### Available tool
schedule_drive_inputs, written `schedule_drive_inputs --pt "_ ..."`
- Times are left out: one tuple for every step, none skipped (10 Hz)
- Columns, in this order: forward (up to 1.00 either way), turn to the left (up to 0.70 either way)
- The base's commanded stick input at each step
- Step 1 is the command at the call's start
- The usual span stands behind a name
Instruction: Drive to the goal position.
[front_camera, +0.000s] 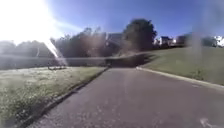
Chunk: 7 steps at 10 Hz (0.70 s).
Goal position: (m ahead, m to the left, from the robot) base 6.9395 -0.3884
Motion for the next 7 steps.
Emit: schedule_drive_inputs --pt "0.45 0.00" --pt "0.45 0.00" --pt "0.45 0.00" --pt "0.45 0.00" --pt "0.45 0.00" --pt "0.45 0.00" --pt "0.45 0.00"
